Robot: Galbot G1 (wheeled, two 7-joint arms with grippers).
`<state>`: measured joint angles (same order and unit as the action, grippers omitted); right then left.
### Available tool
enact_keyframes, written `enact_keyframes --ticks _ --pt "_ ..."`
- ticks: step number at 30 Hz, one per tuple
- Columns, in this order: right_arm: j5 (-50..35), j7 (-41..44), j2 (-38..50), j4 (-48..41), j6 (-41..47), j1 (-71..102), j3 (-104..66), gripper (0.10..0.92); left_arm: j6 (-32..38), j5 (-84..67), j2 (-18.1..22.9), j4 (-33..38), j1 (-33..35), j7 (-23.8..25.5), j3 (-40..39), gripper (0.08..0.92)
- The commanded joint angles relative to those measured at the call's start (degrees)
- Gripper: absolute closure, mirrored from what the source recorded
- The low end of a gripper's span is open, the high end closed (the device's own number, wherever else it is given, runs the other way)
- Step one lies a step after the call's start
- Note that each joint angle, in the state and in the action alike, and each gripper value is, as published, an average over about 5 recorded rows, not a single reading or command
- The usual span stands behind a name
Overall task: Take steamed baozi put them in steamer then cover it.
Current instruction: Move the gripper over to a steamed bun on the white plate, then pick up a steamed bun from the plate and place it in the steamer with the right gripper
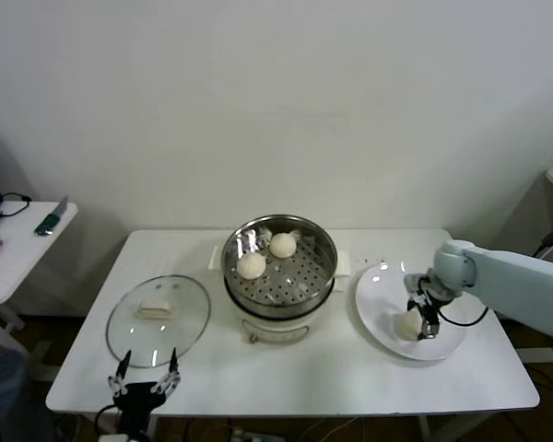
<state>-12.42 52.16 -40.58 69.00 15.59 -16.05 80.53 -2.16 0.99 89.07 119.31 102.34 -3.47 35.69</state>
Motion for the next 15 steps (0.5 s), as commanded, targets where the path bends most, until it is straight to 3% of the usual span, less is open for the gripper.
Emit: enact_keyframes --ticks 1,8,15 --pt "0.17 0.26 0.07 -0.24 -0.37 0.62 -1.38 0.281 -0.07 0.03 -0.01 0.14 0.05 0.0 0.01 0.177" --pt "-1.48 2.62 0.52 1.82 -2.54 -7.75 2.44 0.302 -0.24 0.28 0.17 0.43 0.03 -0.06 -0.36 0.177" --pt "-8.99 6.07 -3.13 6.74 -8.71 -30.15 15.91 0.304 -0.4 0.61 0.34 0.68 0.12 -0.07 -0.53 0.177"
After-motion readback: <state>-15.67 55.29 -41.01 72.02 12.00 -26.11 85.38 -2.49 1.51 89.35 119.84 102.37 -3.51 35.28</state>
